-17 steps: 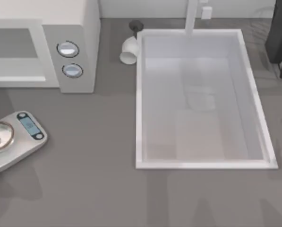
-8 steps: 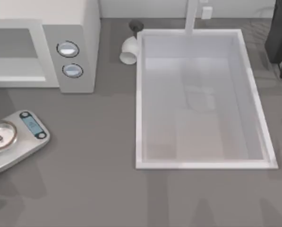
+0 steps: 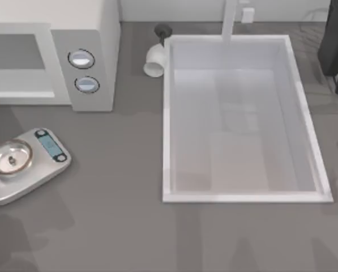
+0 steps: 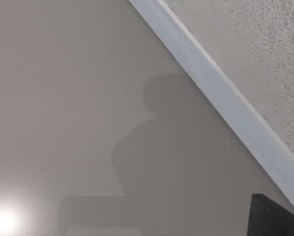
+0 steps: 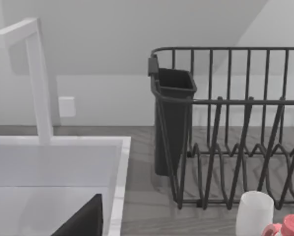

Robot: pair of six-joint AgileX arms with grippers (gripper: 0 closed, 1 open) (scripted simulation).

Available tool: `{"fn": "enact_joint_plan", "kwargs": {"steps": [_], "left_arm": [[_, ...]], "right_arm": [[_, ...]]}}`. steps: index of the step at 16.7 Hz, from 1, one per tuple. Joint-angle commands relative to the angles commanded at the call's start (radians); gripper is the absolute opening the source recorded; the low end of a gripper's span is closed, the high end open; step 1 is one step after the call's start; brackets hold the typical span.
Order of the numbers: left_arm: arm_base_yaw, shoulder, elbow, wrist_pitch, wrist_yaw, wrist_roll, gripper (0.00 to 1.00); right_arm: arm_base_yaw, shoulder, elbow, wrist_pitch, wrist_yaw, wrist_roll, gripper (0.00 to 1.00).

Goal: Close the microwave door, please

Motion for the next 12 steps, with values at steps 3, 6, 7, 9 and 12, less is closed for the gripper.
{"fn": "enact_joint_plan", "kwargs": {"steps": [3, 6, 7, 9, 12], "left_arm": [[-0.004, -0.002, 0.028, 0.007, -0.041, 0.000, 0.00], [-0.103, -0.045, 0.005, 0.008, -0.113, -0.078, 0.00], [-0.157, -0.065, -0.007, 0.008, -0.147, -0.114, 0.00], [-0.280, -0.109, -0.035, 0.008, -0.221, -0.193, 0.00], [-0.428, -0.172, -0.075, 0.008, -0.324, -0.303, 0.00]], "right_arm": [[0.000, 0.000, 0.000, 0.000, 0.000, 0.000, 1.00], [0.000, 0.000, 0.000, 0.000, 0.000, 0.000, 1.00], [0.000, 0.000, 0.000, 0.000, 0.000, 0.000, 1.00], [0.000, 0.000, 0.000, 0.000, 0.000, 0.000, 1.00], [0.000, 0.000, 0.000, 0.000, 0.000, 0.000, 1.00]]}}
